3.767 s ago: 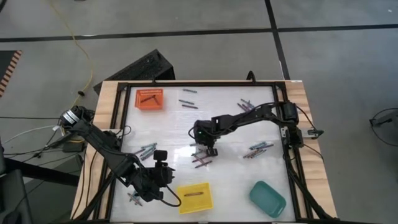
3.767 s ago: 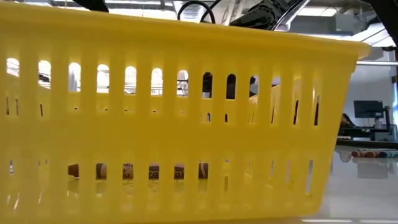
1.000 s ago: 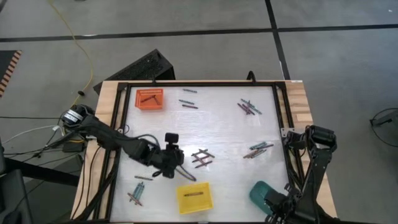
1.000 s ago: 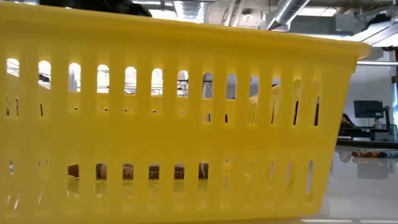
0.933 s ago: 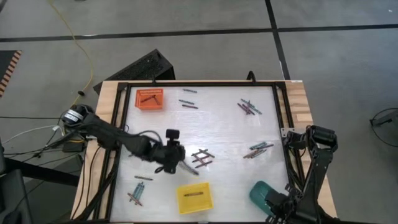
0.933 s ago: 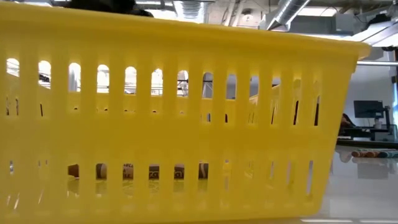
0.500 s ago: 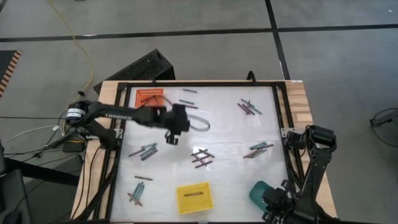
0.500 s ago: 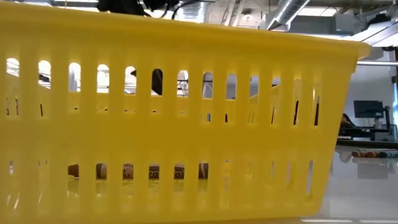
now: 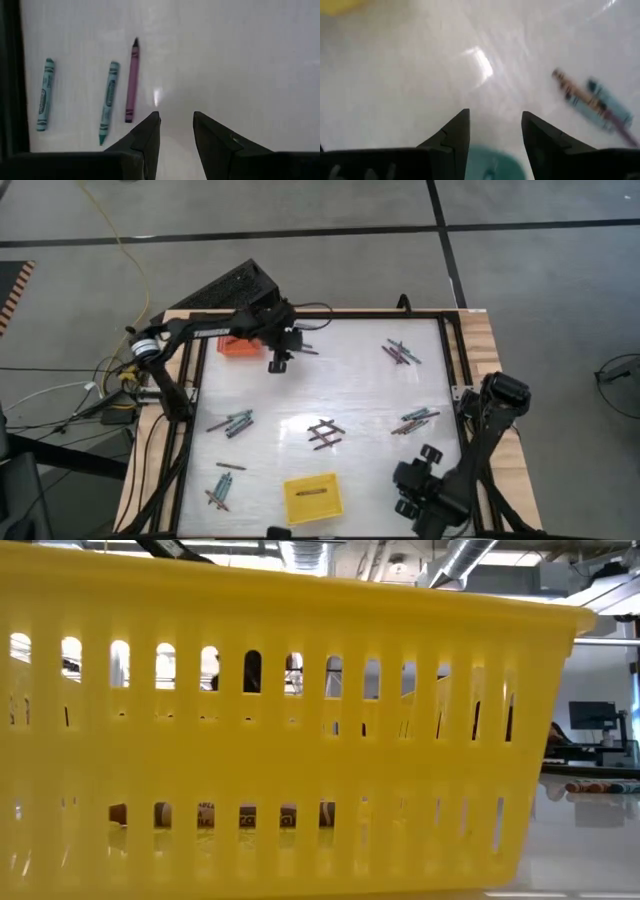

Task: Sort crayons
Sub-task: Put the purple crayon into the orange bin

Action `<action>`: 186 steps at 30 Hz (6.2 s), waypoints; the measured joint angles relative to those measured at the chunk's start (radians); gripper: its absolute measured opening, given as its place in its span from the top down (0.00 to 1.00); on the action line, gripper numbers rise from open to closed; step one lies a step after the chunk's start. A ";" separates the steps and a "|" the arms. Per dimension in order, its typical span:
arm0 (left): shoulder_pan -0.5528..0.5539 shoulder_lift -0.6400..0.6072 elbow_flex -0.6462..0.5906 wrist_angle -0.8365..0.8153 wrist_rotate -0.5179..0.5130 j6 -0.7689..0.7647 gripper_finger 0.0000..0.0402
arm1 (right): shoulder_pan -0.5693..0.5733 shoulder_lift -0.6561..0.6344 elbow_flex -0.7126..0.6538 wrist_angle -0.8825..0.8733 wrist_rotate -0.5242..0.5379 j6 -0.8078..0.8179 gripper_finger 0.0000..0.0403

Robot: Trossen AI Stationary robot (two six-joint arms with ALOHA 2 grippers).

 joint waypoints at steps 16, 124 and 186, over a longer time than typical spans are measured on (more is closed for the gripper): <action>0.049 0.318 0.324 -0.226 0.037 0.121 0.73 | -0.134 -0.063 0.000 0.017 0.076 -0.206 0.58; -0.539 0.266 0.179 -0.210 -0.233 -0.500 0.67 | -0.081 -0.053 -0.047 0.143 0.167 -0.254 0.58; 0.040 -0.108 0.213 -0.566 -0.494 -0.155 1.00 | -0.095 -0.053 -0.046 0.168 0.182 -0.275 0.58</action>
